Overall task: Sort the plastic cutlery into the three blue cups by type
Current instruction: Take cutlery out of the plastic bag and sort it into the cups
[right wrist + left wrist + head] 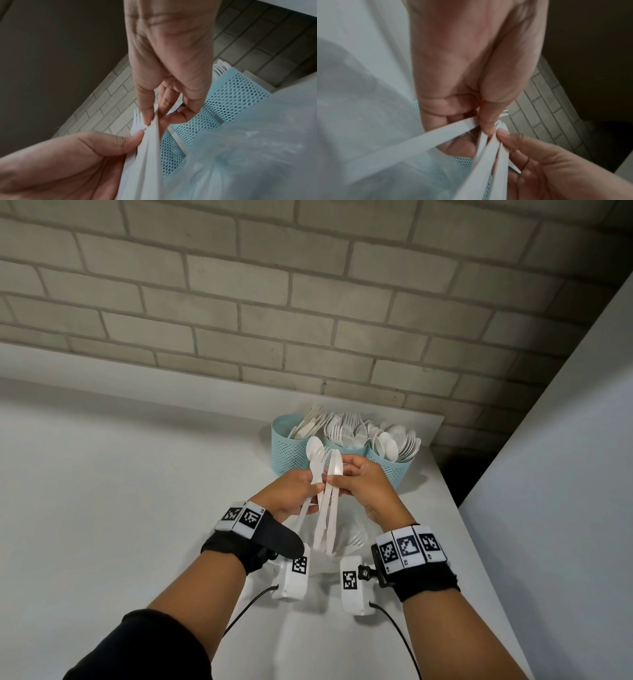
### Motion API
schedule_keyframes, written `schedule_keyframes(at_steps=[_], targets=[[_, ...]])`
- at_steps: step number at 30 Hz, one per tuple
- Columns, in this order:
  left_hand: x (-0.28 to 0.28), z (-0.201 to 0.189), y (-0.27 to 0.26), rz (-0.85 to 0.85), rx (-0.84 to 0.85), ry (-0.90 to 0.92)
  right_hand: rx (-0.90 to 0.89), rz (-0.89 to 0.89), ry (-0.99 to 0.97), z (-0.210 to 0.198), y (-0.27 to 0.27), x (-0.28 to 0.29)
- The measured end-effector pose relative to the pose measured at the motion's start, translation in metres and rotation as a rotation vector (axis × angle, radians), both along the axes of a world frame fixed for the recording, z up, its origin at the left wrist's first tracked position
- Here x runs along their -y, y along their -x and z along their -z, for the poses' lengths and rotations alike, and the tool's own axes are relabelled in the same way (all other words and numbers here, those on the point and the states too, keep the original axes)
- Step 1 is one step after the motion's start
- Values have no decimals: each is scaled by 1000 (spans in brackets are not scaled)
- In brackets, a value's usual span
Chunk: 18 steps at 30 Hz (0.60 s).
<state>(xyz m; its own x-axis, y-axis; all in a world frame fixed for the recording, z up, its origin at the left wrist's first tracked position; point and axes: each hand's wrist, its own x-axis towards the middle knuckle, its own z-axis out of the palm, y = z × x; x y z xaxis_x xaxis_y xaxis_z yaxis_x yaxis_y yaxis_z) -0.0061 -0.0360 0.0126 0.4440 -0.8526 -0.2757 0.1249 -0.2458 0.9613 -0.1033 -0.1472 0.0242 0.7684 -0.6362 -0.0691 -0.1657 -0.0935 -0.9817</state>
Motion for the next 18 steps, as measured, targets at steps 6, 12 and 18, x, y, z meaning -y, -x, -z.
schedule_keyframes(at_steps=[6,12,18], targets=[[-5,2,-3,-67,-26,33,-26,31,-33,-1,-2,3],[-10,-2,1,-119,-21,0,-9,21,25,-23,-12,7],[-15,-8,1,-196,-118,31,75,115,219,-77,-36,25]])
